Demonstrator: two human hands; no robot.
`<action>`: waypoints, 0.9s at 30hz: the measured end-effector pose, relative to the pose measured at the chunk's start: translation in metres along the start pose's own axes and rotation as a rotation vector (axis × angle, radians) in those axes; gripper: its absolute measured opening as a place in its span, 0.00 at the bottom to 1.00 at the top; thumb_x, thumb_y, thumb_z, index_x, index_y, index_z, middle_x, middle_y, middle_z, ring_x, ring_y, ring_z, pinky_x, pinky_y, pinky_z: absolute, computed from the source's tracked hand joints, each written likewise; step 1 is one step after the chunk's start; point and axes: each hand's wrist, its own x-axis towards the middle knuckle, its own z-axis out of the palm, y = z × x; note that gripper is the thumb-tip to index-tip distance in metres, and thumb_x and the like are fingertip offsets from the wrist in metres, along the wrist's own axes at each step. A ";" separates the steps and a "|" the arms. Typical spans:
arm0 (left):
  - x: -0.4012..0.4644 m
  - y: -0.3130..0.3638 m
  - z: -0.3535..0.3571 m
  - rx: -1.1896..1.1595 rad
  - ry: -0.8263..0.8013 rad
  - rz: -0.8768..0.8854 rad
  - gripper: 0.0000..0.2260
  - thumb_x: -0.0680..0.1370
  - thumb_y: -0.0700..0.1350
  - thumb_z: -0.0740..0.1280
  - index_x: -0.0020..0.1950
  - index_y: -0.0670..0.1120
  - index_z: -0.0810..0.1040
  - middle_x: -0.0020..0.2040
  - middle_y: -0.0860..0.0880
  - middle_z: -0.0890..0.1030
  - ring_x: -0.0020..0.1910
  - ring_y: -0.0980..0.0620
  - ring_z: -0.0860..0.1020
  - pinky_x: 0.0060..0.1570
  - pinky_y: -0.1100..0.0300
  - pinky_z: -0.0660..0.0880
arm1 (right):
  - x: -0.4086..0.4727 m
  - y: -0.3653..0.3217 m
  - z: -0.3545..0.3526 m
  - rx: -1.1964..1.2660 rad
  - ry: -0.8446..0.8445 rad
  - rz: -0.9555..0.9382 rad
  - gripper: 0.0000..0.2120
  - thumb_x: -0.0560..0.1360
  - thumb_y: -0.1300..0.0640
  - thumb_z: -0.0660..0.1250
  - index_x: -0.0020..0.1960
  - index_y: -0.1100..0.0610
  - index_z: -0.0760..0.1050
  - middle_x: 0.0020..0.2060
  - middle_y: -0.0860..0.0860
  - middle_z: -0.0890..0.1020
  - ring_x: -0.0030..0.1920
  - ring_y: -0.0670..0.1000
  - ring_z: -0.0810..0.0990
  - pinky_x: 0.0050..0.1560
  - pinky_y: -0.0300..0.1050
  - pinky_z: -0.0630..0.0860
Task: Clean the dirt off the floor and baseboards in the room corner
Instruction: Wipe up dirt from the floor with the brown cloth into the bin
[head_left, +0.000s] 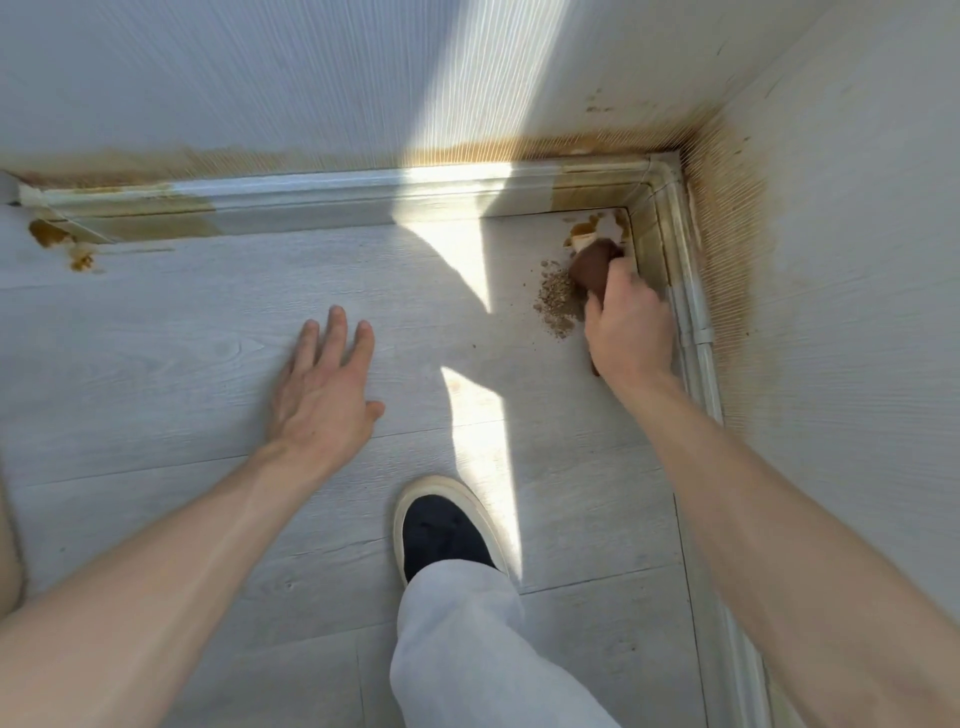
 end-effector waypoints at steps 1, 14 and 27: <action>-0.001 -0.001 0.001 0.001 0.003 0.002 0.40 0.82 0.55 0.67 0.85 0.51 0.43 0.84 0.47 0.38 0.83 0.42 0.41 0.81 0.48 0.50 | -0.006 -0.004 0.003 0.040 -0.012 -0.028 0.14 0.82 0.56 0.66 0.63 0.63 0.72 0.50 0.59 0.83 0.45 0.60 0.83 0.40 0.50 0.75; 0.001 -0.004 0.003 0.023 0.017 0.010 0.41 0.82 0.57 0.66 0.85 0.52 0.43 0.84 0.48 0.38 0.83 0.43 0.42 0.81 0.49 0.50 | 0.032 -0.003 -0.009 0.031 0.062 0.140 0.12 0.81 0.55 0.65 0.61 0.60 0.72 0.51 0.59 0.82 0.50 0.64 0.82 0.46 0.57 0.77; 0.000 -0.003 0.000 0.023 -0.001 0.003 0.40 0.82 0.57 0.66 0.84 0.53 0.42 0.84 0.49 0.37 0.83 0.44 0.41 0.81 0.49 0.52 | 0.030 0.010 -0.007 0.257 0.166 0.083 0.12 0.80 0.52 0.66 0.61 0.57 0.75 0.48 0.53 0.83 0.44 0.53 0.78 0.42 0.46 0.70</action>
